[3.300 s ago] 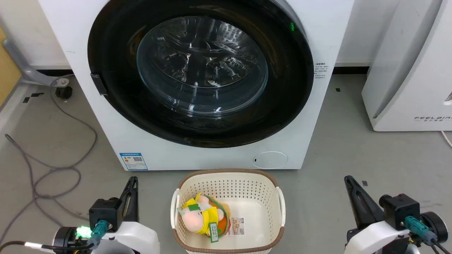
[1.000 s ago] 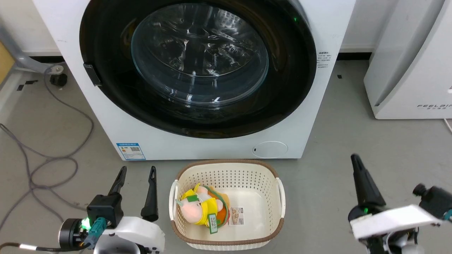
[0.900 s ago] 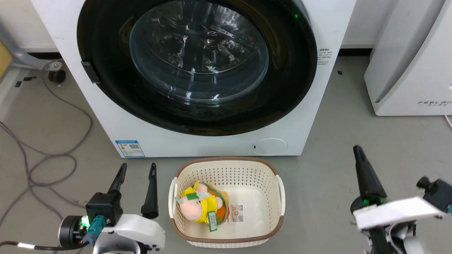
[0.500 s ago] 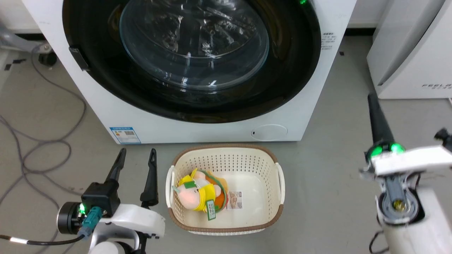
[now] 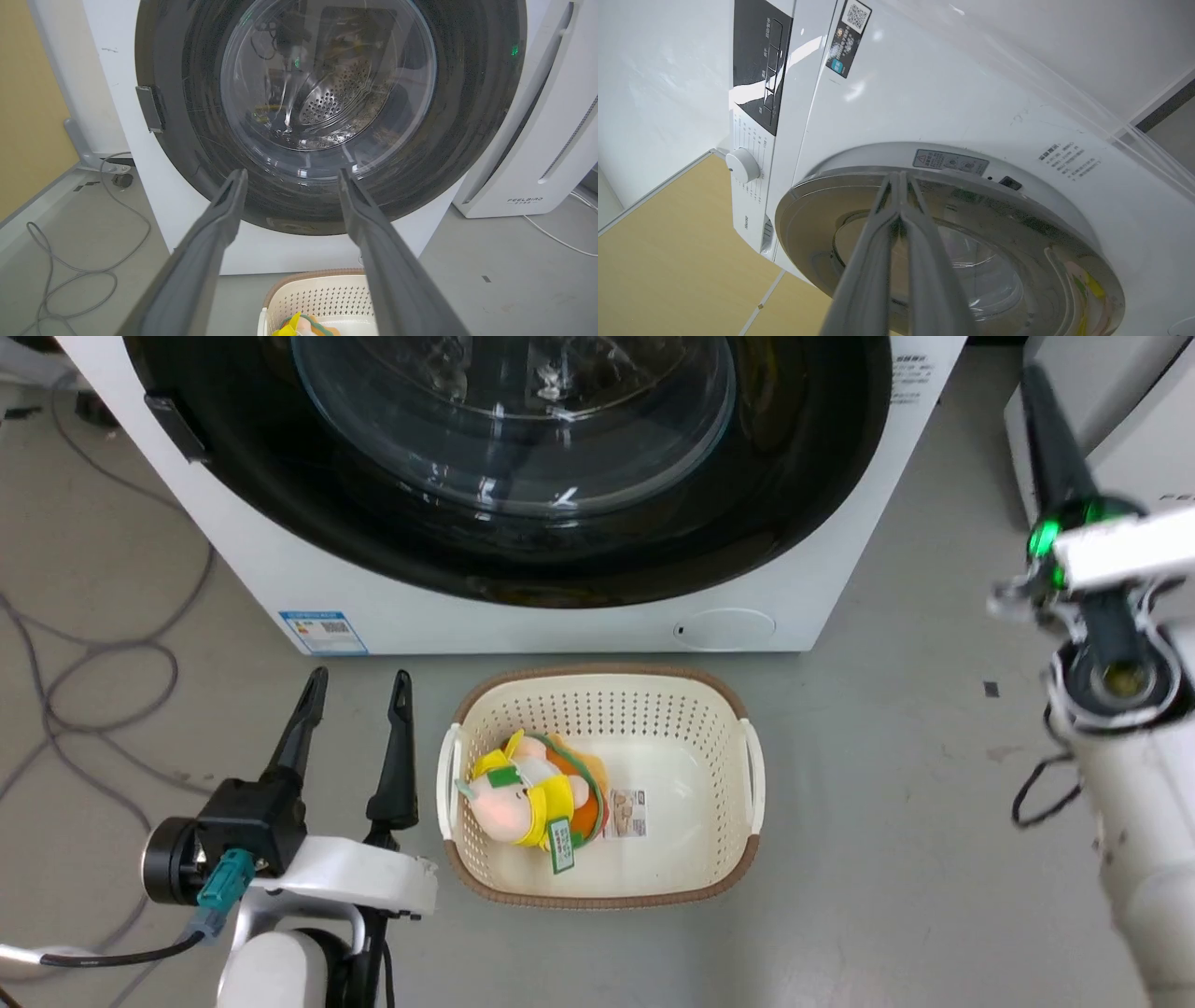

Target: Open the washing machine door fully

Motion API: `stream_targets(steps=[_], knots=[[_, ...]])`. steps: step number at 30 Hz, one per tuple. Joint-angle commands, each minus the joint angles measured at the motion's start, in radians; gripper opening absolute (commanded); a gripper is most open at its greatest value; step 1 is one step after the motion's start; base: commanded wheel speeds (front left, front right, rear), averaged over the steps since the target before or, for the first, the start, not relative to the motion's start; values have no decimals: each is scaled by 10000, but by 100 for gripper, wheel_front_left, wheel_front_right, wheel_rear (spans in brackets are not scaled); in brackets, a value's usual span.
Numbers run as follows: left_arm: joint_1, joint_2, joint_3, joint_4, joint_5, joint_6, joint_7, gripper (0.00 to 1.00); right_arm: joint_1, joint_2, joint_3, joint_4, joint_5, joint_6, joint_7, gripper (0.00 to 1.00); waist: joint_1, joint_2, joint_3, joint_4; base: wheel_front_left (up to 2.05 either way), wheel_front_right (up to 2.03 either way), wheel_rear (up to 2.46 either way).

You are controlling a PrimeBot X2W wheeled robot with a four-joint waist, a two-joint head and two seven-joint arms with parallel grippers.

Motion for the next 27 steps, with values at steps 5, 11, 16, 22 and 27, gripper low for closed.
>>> stream_targets(steps=[5, 11, 16, 22, 27], knots=[[-354, 6, -30, -93, -129, -135, -171, 100, -1614, -738, 1107, 835, 1136, 7, 114, 0, -1, 0, 318, 78, 0, 0, 0], [-494, 6, -41, -145, -204, -210, -297, 100, -3330, -1355, 2887, 1851, 2104, 7, 619, 0, -1, 0, 609, 100, 0, 0, 0], [-660, 6, -27, -175, -286, -270, -401, 100, -4857, -1622, 4346, 2931, 2988, 8, 976, 0, -1, 0, 882, 128, 0, 0, 0], [-865, 6, -26, -249, -377, -333, -527, 100, -6621, -1663, 6081, 4340, 3932, 8, 1687, 0, -1, 0, 1225, 156, 0, 0, 0], [-1002, 6, -39, -274, -477, -361, -631, 100, -7850, -1628, 7426, 5310, 4569, 8, 2670, 0, -1, 0, 1477, 180, 0, 0, 0]])
